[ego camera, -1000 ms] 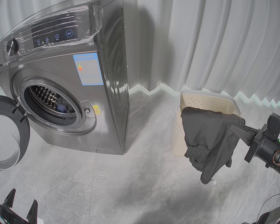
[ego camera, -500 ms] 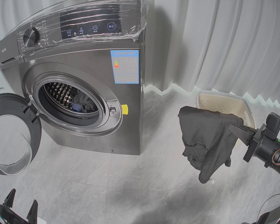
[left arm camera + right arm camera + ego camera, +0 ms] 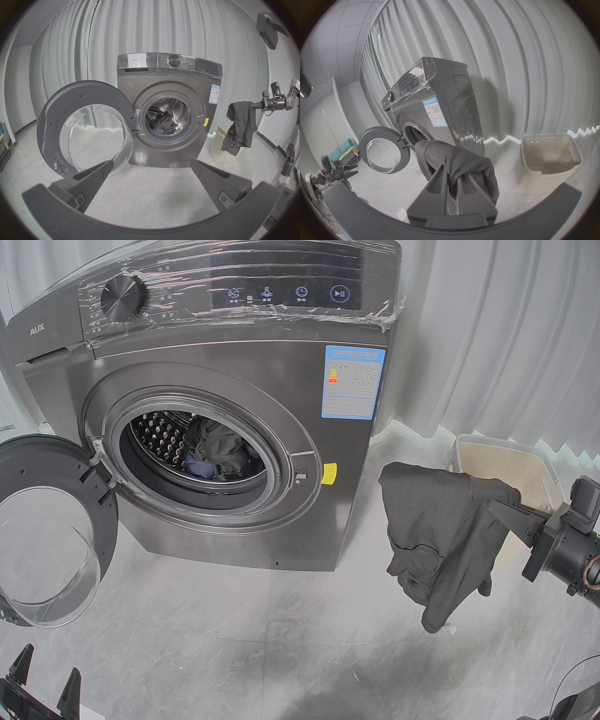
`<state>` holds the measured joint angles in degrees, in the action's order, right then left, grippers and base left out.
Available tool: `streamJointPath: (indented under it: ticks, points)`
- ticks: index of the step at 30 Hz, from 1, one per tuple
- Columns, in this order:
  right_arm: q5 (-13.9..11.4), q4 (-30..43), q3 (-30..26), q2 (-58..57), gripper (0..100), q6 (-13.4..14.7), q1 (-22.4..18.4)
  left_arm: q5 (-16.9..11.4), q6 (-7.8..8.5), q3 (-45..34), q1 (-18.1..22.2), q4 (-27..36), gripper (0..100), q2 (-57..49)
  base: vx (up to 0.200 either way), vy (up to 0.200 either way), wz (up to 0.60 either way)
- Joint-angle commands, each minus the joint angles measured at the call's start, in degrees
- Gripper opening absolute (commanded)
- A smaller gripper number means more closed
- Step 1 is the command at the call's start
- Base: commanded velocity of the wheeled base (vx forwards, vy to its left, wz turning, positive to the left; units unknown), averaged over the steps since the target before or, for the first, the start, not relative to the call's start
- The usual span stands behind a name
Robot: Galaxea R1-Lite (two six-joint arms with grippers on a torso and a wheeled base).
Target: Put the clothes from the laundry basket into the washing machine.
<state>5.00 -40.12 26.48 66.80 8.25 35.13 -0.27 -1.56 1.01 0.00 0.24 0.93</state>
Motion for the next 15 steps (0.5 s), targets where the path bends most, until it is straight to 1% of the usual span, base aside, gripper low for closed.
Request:
streamJointPath:
  ticks: [1,5,8,15]
  points:
    - [0.0,0.0,0.4,0.4,0,0.3,-0.1,0.0,-0.02,-0.8,0.0,0.0,100,-0.9,0.0,0.0,0.0]
    - [0.0,0.0,0.5,0.4,0,0.3,-0.1,0.0,0.07,-0.8,0.0,0.0,100,-0.9,0.0,0.0,0.0]
    - [0.0,0.0,0.5,0.4,0,0.4,-0.1,0.0,0.07,-0.8,0.0,0.0,100,-0.9,-0.2,0.0,0.0]
    - [0.0,0.0,0.4,0.4,0,0.4,-0.1,0.0,0.07,-0.8,0.0,0.0,100,-0.9,0.0,0.0,0.0]
